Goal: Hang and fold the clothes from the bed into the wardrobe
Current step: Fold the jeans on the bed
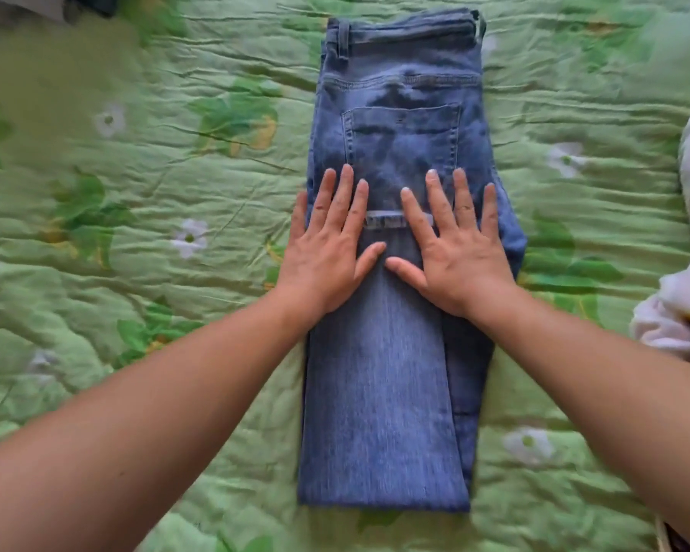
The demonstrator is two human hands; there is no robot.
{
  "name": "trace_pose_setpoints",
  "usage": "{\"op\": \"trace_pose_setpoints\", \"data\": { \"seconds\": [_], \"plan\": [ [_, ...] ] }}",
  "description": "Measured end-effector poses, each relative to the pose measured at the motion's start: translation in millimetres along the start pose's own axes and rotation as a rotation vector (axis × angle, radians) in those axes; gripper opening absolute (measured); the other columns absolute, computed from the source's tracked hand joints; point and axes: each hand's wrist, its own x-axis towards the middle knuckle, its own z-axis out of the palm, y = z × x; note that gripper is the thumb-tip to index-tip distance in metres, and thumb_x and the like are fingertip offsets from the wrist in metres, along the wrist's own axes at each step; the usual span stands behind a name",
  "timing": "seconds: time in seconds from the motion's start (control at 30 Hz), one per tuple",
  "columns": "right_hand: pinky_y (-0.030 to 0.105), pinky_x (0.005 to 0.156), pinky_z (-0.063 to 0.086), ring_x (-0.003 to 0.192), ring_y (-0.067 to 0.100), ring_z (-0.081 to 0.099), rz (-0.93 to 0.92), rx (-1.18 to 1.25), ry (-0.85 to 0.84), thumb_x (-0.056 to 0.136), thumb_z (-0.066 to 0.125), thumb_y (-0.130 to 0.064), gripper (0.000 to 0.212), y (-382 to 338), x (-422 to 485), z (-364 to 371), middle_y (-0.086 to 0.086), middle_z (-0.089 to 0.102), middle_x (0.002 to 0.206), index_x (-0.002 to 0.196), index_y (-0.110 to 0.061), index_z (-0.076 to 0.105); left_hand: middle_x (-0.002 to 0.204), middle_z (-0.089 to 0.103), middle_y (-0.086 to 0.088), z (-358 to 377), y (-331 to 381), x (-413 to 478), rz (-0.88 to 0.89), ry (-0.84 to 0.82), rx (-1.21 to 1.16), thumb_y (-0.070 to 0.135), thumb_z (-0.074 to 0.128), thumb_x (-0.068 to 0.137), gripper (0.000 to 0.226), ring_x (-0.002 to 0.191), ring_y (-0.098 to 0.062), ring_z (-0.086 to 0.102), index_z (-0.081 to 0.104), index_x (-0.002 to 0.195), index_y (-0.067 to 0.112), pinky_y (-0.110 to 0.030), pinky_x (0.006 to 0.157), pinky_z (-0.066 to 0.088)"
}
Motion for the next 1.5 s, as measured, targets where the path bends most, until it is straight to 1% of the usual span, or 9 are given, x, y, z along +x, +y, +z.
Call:
{"op": "trace_pose_setpoints", "data": {
  "seconds": [0.17, 0.33, 0.47, 0.63, 0.8, 1.03, 1.2, 1.3, 1.5],
  "plan": [
    [0.068, 0.117, -0.010, 0.153, 0.025, -0.022, 0.025, 0.059, -0.050, 0.083, -0.007, -0.087, 0.094, 19, 62, -13, 0.005, -0.015, 0.169, 0.160, -0.033, -0.006, 0.168, -0.013, -0.007, -11, -10, 58, -0.038, -0.047, -0.088, 0.066, 0.015, 0.096, 0.080, 0.155, -0.021, -0.013, 0.003, 0.162, 0.022, -0.052, 0.124, -0.002],
    [0.065, 0.119, -0.005, 0.155, 0.027, -0.011, 0.048, 0.087, 0.028, 0.091, 0.001, -0.077, 0.086, 43, 122, -26, 0.002, -0.001, 0.170, 0.161, -0.029, 0.011, 0.167, -0.016, -0.009, -21, -18, 127, -0.094, -0.030, -0.144, 0.064, 0.021, 0.100, 0.075, 0.154, -0.022, -0.015, -0.002, 0.161, 0.027, -0.054, 0.123, -0.006],
    [0.063, 0.121, -0.005, 0.155, 0.031, -0.012, 0.071, 0.065, 0.038, 0.095, 0.009, -0.072, 0.077, 60, 170, -29, 0.004, -0.001, 0.170, 0.161, -0.032, 0.007, 0.168, -0.012, -0.008, -26, -26, 169, -0.062, 0.004, -0.084, 0.062, 0.022, 0.100, 0.073, 0.155, -0.022, -0.013, 0.001, 0.161, 0.027, -0.054, 0.123, -0.002],
    [0.057, 0.124, 0.003, 0.156, 0.029, -0.001, 0.115, 0.164, 0.212, 0.099, 0.025, -0.061, 0.068, 58, 169, -13, 0.005, 0.010, 0.169, 0.160, -0.032, 0.018, 0.169, -0.011, -0.002, -15, -30, 177, -0.084, 0.115, -0.108, 0.059, 0.026, 0.097, 0.074, 0.155, -0.018, -0.012, 0.001, 0.161, 0.029, -0.052, 0.124, 0.002],
    [0.059, 0.123, 0.008, 0.155, 0.029, 0.008, 0.133, 0.200, 0.282, 0.096, 0.035, -0.057, 0.069, 57, 170, -7, 0.010, 0.015, 0.167, 0.158, -0.030, 0.023, 0.169, -0.007, -0.003, -10, -31, 181, -0.072, 0.091, -0.132, 0.059, 0.025, 0.096, 0.076, 0.155, -0.019, -0.009, 0.003, 0.161, 0.028, -0.049, 0.125, 0.001],
    [0.060, 0.122, -0.003, 0.155, 0.024, -0.011, 0.138, 0.105, 0.074, 0.096, 0.016, -0.061, 0.075, 59, 179, -8, 0.006, -0.005, 0.168, 0.160, -0.030, -0.008, 0.168, -0.016, -0.002, -15, -34, 188, -0.052, -0.011, -0.147, 0.059, 0.024, 0.098, 0.075, 0.154, -0.018, -0.017, -0.005, 0.161, 0.029, -0.051, 0.124, -0.005],
    [0.058, 0.122, -0.007, 0.154, 0.023, -0.017, 0.097, 0.159, 0.025, 0.095, 0.009, -0.068, 0.076, 64, 172, -12, 0.004, -0.013, 0.169, 0.159, -0.033, -0.010, 0.168, -0.014, 0.001, -19, -44, 185, -0.007, -0.056, -0.291, 0.059, 0.032, 0.098, 0.077, 0.154, -0.017, -0.015, -0.001, 0.161, 0.030, -0.048, 0.124, -0.007],
    [0.054, 0.123, -0.007, 0.154, 0.021, -0.018, 0.074, 0.171, -0.001, 0.096, 0.008, -0.068, 0.073, 62, 148, -10, 0.002, -0.015, 0.169, 0.160, -0.035, -0.007, 0.169, -0.001, 0.001, -20, -52, 165, 0.020, -0.037, -0.418, 0.052, 0.035, 0.100, 0.071, 0.155, -0.018, -0.004, 0.010, 0.161, 0.026, -0.046, 0.125, -0.001],
    [0.048, 0.125, -0.005, 0.154, 0.023, -0.017, 0.101, 0.159, -0.089, 0.100, 0.008, -0.064, 0.070, 54, 74, -6, 0.001, -0.021, 0.167, 0.160, -0.033, -0.007, 0.169, 0.004, 0.001, -5, -57, 66, -0.034, 0.050, -0.352, 0.036, 0.030, 0.109, 0.058, 0.155, -0.014, 0.003, 0.011, 0.161, 0.020, -0.034, 0.126, 0.003]
  ]
}}
